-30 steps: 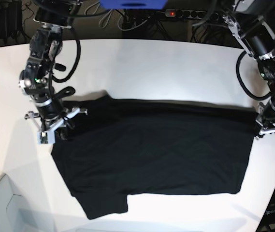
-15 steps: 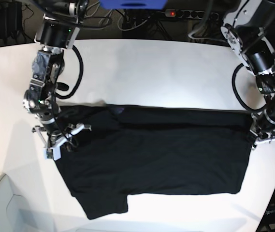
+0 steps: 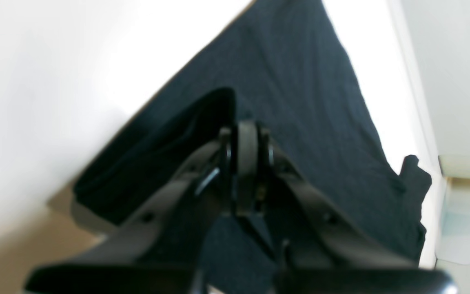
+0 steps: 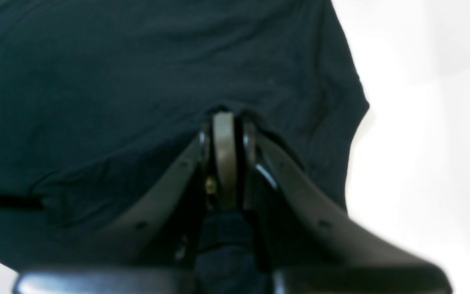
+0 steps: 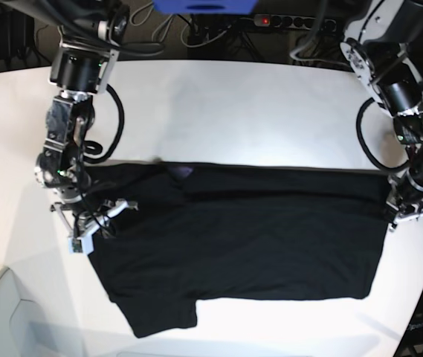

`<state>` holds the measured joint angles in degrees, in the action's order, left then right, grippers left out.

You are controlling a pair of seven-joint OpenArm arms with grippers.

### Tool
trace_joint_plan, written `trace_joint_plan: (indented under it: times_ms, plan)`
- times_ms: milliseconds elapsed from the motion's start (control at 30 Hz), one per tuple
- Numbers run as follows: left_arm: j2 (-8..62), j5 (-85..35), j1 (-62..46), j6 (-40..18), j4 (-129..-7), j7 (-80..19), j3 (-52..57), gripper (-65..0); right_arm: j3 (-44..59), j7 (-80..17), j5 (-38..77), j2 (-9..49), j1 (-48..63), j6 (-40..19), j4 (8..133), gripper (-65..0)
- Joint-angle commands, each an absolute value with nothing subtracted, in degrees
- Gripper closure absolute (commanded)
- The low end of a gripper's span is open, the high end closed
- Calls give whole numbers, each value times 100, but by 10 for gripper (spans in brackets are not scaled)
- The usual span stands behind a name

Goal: Layout the t-shirt on the table in an organized manner, then fold the t-shirt properly
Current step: 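Lift the collar edge with both grippers and fold it toward the hem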

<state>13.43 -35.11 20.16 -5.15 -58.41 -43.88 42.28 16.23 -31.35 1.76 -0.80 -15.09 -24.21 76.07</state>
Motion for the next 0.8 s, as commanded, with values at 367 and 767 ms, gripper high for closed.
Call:
trace_joint_plan:
  times_ms: [367,767]
  plan:
    - [1692,-3670,2141,-558,-5965,-4356,3741,-395,1710,-2967,259,84,-1525,-2413,8145,-405]
    - [1701,-3609,1165,-558,-6510,-4277,3829,-434,1895,-2958,277,84,-374,-2413,8954,-431]
